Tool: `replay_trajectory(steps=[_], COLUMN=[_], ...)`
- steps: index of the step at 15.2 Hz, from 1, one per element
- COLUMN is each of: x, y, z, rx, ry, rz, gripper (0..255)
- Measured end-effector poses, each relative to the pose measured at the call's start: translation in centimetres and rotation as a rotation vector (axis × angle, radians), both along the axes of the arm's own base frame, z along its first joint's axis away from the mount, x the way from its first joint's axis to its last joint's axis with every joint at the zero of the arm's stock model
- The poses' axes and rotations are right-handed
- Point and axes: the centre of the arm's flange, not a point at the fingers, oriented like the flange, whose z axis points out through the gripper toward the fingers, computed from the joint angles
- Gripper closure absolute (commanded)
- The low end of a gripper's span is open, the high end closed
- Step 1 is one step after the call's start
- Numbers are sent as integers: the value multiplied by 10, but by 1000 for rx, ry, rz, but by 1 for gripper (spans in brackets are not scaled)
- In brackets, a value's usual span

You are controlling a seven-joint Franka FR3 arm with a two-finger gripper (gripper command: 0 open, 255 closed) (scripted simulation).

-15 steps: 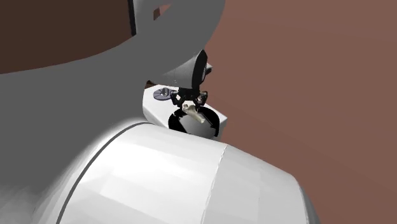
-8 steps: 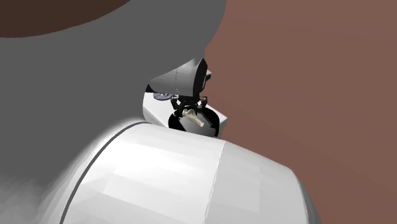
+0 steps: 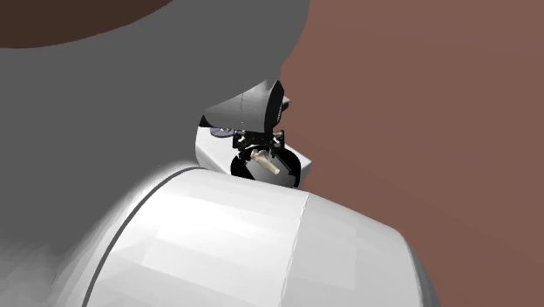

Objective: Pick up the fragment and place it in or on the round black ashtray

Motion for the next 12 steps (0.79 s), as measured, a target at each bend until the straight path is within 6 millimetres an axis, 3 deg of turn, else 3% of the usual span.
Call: replay_trajectory(steps=[2,7,12], x=[0,-10,-12], y=[0,-7,-7], z=[0,43,48], rx=[0,1,0], ry=[0,-1,0], rz=[0,0,0], gripper=[0,0,0])
